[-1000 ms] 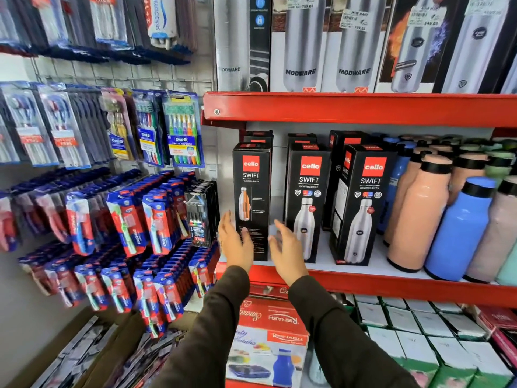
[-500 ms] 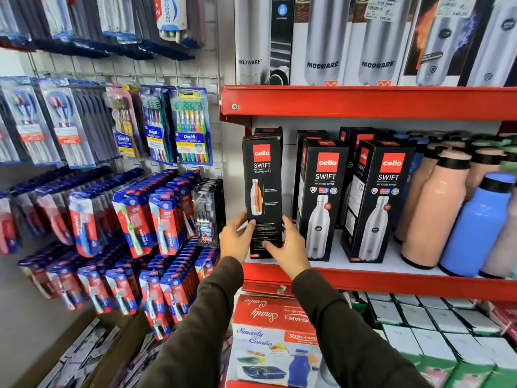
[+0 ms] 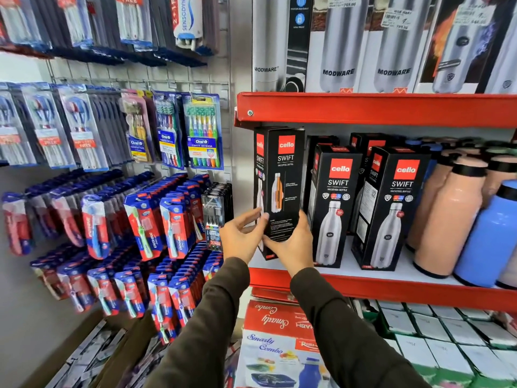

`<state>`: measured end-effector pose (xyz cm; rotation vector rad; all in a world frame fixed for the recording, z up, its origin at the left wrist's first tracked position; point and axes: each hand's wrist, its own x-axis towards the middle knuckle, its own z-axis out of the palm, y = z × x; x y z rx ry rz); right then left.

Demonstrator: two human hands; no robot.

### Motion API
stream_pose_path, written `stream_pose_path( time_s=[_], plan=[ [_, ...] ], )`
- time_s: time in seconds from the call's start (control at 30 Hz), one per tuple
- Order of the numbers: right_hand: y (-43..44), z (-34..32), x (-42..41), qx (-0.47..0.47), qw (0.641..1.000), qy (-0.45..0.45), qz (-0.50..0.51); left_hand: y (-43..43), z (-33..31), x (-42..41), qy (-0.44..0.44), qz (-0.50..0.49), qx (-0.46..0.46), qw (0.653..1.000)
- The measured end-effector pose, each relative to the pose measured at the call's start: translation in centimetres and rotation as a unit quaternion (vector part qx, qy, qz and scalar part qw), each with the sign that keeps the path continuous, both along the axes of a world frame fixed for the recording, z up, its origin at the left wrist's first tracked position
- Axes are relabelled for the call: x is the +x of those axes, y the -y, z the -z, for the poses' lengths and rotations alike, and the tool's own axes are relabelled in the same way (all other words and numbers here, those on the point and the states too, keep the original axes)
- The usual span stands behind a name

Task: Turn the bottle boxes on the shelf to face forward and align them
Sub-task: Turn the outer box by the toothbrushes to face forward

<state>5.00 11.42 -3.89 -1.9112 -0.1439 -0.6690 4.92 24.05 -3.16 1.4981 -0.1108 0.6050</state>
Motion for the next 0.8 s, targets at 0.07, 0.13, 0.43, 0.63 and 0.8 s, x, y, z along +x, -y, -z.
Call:
stream_pose_path(
  time_s=[0.07, 0.13, 0.43, 0.63, 0.8],
  plan=[
    [0.2, 0.1, 0.1, -0.01, 1.0, -0.009, -0.003, -0.3, 0.3, 0.4, 0.017, -0.011, 0.007, 1.0],
    [0.4, 0.2, 0.2, -0.017, 1.0, -0.016, -0.012, -0.7, 0.6, 1.3, -0.014, 0.012, 0.024, 1.0],
    [1.2, 0.2, 0.5, -0.079, 0.991, -0.062, -0.089, -1.6, 0.7, 2.5, -0.106, 0.125, 0.059, 0.985],
    [1.6, 0.3, 1.3, -0.114, 0.985, -0.071, -0.107, -1.2, 1.7, 2.9, -0.066, 0.087, 0.097, 0.989],
    [1.8, 0.7, 1.8, -0.136, 0.983, -0.074, -0.096, -0.5, 2.2, 3.3, -0.04, 0.062, 0.109, 0.991]
  ],
)
